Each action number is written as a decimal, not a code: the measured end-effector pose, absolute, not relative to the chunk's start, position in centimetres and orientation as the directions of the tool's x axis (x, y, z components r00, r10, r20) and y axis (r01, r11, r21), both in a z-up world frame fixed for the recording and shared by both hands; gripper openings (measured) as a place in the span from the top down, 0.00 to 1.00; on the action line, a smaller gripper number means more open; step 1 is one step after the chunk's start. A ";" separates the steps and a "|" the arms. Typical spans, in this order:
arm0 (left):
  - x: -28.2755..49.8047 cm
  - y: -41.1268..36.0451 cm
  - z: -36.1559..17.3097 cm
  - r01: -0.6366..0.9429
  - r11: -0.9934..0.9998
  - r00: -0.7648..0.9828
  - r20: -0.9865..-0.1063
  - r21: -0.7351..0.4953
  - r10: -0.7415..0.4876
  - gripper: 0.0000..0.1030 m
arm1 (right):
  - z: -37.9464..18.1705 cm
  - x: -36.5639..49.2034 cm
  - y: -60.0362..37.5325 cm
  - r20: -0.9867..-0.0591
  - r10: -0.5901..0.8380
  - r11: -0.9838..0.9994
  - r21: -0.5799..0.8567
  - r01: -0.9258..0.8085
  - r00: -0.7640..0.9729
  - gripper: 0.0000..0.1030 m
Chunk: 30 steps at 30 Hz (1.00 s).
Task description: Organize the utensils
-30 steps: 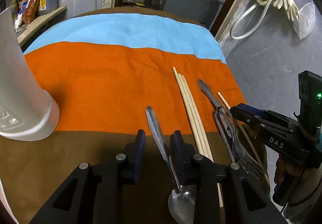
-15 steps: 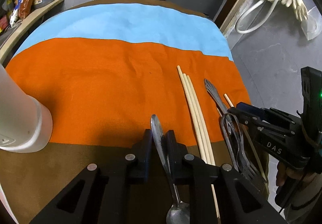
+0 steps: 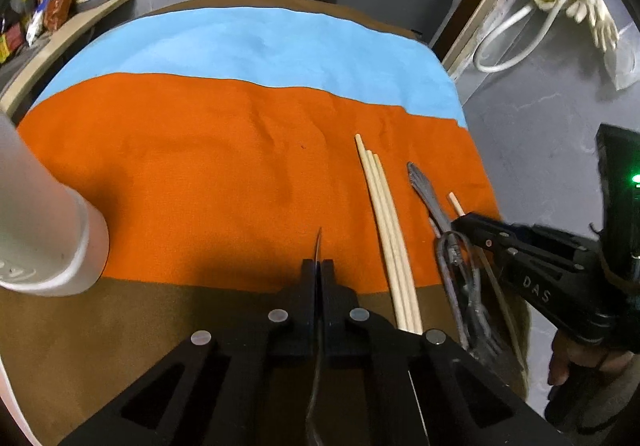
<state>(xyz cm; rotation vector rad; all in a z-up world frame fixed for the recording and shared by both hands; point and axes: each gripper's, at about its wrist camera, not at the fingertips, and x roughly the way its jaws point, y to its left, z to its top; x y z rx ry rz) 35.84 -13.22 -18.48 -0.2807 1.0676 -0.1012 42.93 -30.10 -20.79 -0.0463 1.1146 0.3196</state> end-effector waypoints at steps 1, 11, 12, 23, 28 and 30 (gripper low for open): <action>35.6 -13.0 -18.3 -0.054 0.957 0.488 -0.843 -0.286 -0.225 0.97 | -20.8 42.8 -30.3 -0.887 0.242 0.953 0.141 -0.267 0.393 0.96; 31.7 -10.5 -14.9 -0.001 0.917 0.606 -0.730 -0.400 -0.318 0.97 | -17.1 38.7 -33.1 -0.751 0.422 0.907 0.354 -0.230 0.508 0.96; 31.4 -10.5 -14.6 0.006 0.914 0.613 -0.721 -0.405 -0.323 0.97 | -16.5 38.1 -33.1 -0.733 0.432 0.902 0.359 -0.240 0.526 0.96; 27.0 -9.6 -10.6 0.071 0.904 0.719 -0.607 -0.421 -0.339 0.98 | -12.2 33.7 -33.7 -0.606 0.477 0.877 0.378 -0.296 0.637 0.96; 26.3 -7.6 -8.2 0.058 0.883 0.774 -0.538 -0.465 -0.334 0.98 | -9.0 32.3 -33.2 -0.485 0.539 0.835 0.414 -0.361 0.689 0.96; 26.1 -6.6 -7.3 0.050 0.881 0.792 -0.519 -0.471 -0.322 0.98 | -7.8 32.1 -32.4 -0.437 0.565 0.815 0.426 -0.392 0.700 0.96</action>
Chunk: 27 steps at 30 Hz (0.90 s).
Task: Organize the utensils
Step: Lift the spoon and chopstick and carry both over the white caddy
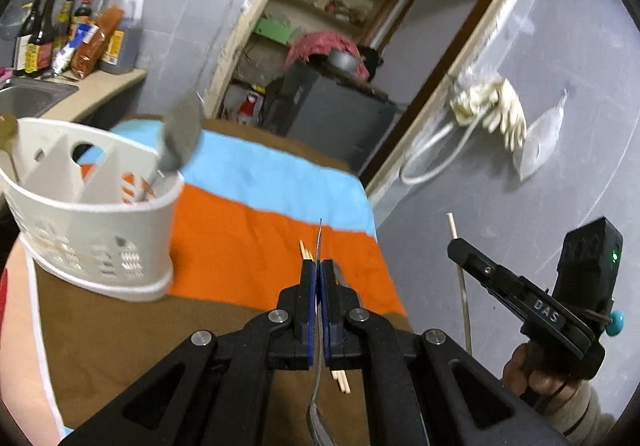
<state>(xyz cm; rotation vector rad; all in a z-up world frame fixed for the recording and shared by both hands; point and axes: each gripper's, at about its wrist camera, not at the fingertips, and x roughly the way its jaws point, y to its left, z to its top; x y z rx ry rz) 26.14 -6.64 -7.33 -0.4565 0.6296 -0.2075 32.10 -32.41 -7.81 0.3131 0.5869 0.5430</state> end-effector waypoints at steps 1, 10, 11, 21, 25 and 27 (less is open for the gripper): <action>26.2 -6.4 -6.9 0.046 0.882 0.801 -0.511 -0.469 -0.313 0.98 | -7.4 32.1 -31.9 -0.422 0.575 0.808 0.428 -0.405 0.702 0.96; 25.3 -1.0 -2.8 0.026 0.887 0.882 -0.408 -0.461 -0.238 0.98 | -3.1 32.2 -25.5 -0.246 0.655 0.733 0.438 -0.521 0.714 0.96; 25.2 -0.2 -2.3 0.023 0.887 0.889 -0.397 -0.461 -0.229 0.98 | -2.6 32.4 -24.5 -0.220 0.666 0.719 0.444 -0.535 0.712 0.96; 25.4 8.2 0.1 -0.031 0.892 0.943 -0.309 -0.451 -0.124 0.98 | 1.2 33.7 -15.7 -0.010 0.698 0.638 0.463 -0.615 0.716 0.96; 26.3 11.4 0.0 -0.064 0.887 0.957 -0.281 -0.456 -0.075 0.97 | 1.6 34.4 -13.1 0.042 0.675 0.646 0.449 -0.618 0.737 0.96; 27.0 12.8 -0.5 -0.086 0.887 0.958 -0.281 -0.453 -0.051 0.97 | 1.1 34.7 -11.9 0.058 0.661 0.654 0.444 -0.613 0.748 0.96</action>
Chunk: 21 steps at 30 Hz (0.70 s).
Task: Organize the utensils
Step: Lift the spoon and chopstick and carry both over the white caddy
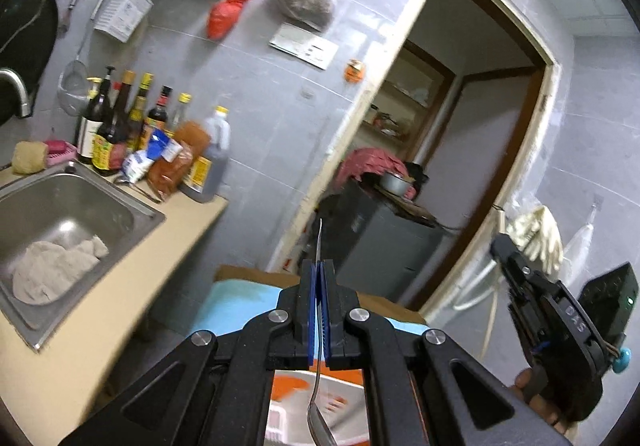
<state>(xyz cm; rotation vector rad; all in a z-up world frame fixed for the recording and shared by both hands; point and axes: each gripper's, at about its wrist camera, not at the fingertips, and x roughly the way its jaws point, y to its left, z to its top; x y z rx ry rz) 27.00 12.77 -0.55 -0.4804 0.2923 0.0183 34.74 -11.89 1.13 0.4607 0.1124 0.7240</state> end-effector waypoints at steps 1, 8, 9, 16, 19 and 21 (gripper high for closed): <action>27.2 13.2 -0.7 -0.091 0.887 0.958 -0.282 -0.453 -0.046 0.97 | 0.9 34.9 -11.5 0.062 0.653 0.659 0.443 -0.607 0.754 0.96; 29.3 15.3 -2.6 -0.108 0.894 0.956 -0.293 -0.436 -0.028 0.97 | -0.9 36.0 -9.2 0.073 0.556 0.714 0.469 -0.520 0.828 0.96; 29.4 15.3 -2.9 -0.105 0.896 0.956 -0.291 -0.432 -0.029 0.97 | -1.1 36.1 -8.8 0.072 0.530 0.729 0.471 -0.497 0.845 0.96; 29.6 14.9 -4.4 -0.099 0.905 0.959 -0.282 -0.413 -0.024 0.97 | -2.2 35.8 -7.0 0.066 0.449 0.795 0.426 -0.432 0.891 0.96; 29.6 14.8 -5.1 -0.104 0.909 0.957 -0.289 -0.403 -0.018 0.97 | -2.7 35.5 -6.9 0.061 0.432 0.799 0.437 -0.413 0.900 0.96; 29.6 14.7 -5.4 -0.107 0.908 0.955 -0.296 -0.405 -0.019 0.97 | -3.1 35.3 -7.2 0.061 0.408 0.798 0.460 -0.389 0.911 0.96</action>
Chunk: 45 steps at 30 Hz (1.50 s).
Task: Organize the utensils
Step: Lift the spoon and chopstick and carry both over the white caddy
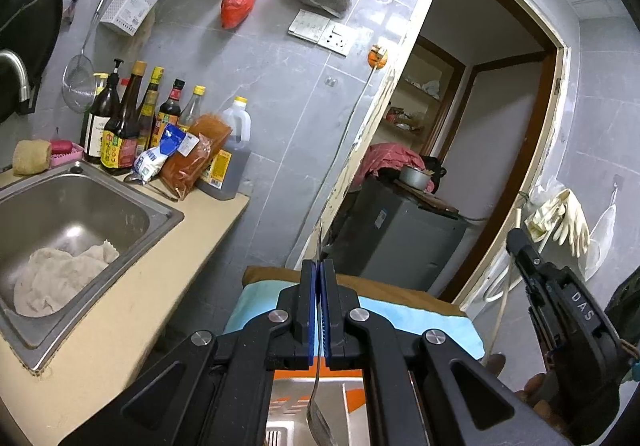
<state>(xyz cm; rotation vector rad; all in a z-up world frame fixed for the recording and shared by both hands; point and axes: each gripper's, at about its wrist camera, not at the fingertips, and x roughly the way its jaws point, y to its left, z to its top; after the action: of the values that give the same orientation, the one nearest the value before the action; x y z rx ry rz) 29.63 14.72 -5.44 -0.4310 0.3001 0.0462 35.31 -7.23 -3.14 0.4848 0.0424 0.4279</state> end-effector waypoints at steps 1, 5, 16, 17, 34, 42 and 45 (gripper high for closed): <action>29.7 14.8 -5.6 -0.110 0.907 0.953 -0.301 -0.406 -0.019 0.97 | -3.3 35.2 -7.3 0.059 0.395 0.799 0.470 -0.374 0.917 0.96; 29.7 14.8 -5.8 -0.109 0.909 0.951 -0.307 -0.402 -0.021 0.97 | -4.1 35.6 -7.6 0.040 0.372 0.794 0.503 -0.340 0.927 0.96; 29.9 14.3 -5.8 -0.079 0.923 0.941 -0.333 -0.377 -0.055 0.97 | -5.2 35.8 -7.2 0.016 0.381 0.802 0.491 -0.339 0.924 0.96; 29.9 14.3 -5.7 -0.076 0.922 0.939 -0.338 -0.380 -0.062 0.97 | -5.2 35.7 -7.2 0.016 0.385 0.802 0.489 -0.343 0.923 0.96; 29.2 13.7 -5.9 -0.094 0.919 0.919 -0.388 -0.383 -0.068 0.97 | -6.2 35.3 -8.2 0.024 0.421 0.780 0.500 -0.376 0.907 0.96; 29.0 13.5 -6.0 -0.095 0.921 0.918 -0.392 -0.379 -0.066 0.96 | -5.9 34.4 -8.7 0.028 0.433 0.787 0.477 -0.392 0.901 0.96; 29.0 13.5 -6.0 -0.095 0.921 0.916 -0.395 -0.378 -0.067 0.96 | -5.6 34.3 -8.9 0.040 0.435 0.788 0.465 -0.402 0.899 0.96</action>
<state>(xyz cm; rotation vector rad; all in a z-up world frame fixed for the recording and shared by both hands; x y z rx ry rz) 29.04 13.46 -6.03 -0.4029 0.4148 0.0149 34.28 -8.85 -5.64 0.4849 0.0710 0.4515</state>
